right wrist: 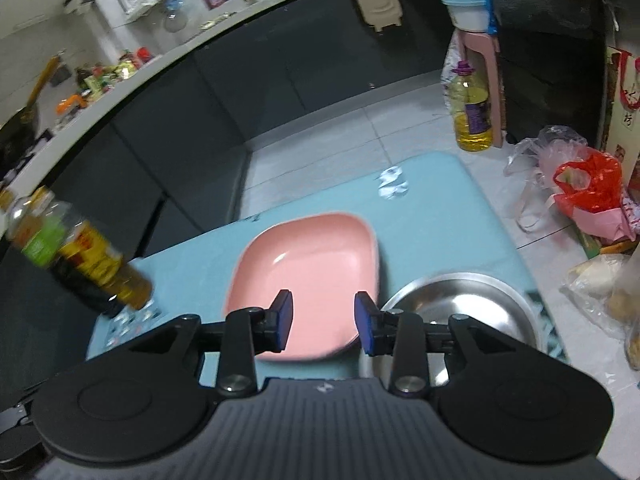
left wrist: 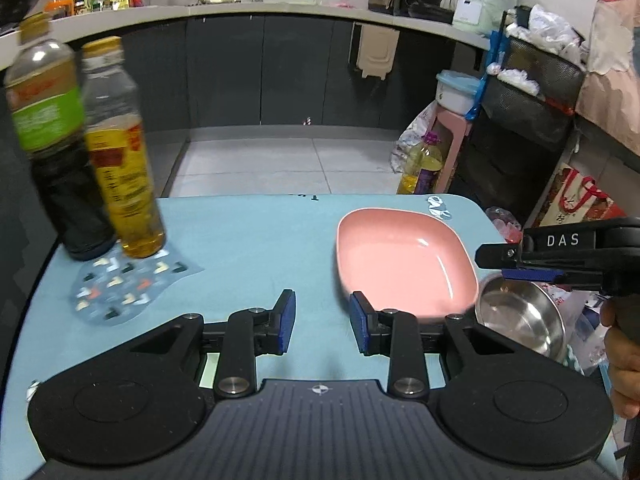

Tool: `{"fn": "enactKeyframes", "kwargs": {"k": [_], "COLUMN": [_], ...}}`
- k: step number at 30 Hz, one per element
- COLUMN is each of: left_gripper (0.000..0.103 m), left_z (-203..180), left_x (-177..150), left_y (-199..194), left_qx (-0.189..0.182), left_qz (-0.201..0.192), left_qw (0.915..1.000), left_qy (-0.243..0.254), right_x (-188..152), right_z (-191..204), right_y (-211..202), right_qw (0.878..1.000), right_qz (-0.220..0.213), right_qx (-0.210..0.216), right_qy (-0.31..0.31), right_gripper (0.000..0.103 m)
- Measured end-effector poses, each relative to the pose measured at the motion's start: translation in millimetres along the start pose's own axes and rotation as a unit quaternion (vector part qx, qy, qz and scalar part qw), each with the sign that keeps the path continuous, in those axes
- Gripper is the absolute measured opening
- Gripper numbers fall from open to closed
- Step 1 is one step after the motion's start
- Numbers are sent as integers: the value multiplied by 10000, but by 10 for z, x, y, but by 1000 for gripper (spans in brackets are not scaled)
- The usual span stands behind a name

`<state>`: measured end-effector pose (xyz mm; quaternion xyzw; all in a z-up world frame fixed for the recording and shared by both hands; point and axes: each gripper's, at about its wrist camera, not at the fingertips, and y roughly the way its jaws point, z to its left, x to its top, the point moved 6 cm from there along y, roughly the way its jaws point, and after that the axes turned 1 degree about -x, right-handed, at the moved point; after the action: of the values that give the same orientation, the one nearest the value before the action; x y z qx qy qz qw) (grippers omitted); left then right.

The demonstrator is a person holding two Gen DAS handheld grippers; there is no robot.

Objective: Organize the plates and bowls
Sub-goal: 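Move both tools to the pink square dish's rim and close on it, then lift the pink dish with both grippers and lower it onto the green plate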

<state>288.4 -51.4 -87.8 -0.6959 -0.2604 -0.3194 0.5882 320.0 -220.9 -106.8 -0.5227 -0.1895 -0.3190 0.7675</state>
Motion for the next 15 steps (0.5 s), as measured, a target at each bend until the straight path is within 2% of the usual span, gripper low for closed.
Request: {"fn": "enactKeyframes", "kwargs": {"k": [7, 10, 15], "left_gripper": [28, 28, 28], "left_z": [-104, -104, -129], "left_x": [115, 141, 145], "left_y": [531, 668, 812], "left_qx": [99, 39, 116], "left_qz": [250, 280, 331], "left_qw": [9995, 9991, 9990], "left_qy": [-171, -331, -290], "right_x": [67, 97, 117], "right_z": [-279, -312, -318], "right_y": [297, 307, 354], "right_qw": [9991, 9991, 9989], "right_qz": [132, 120, 179], "right_qx": [-196, -219, -151], "right_qy": [358, 331, 418], "right_gripper": [30, 30, 30]}}
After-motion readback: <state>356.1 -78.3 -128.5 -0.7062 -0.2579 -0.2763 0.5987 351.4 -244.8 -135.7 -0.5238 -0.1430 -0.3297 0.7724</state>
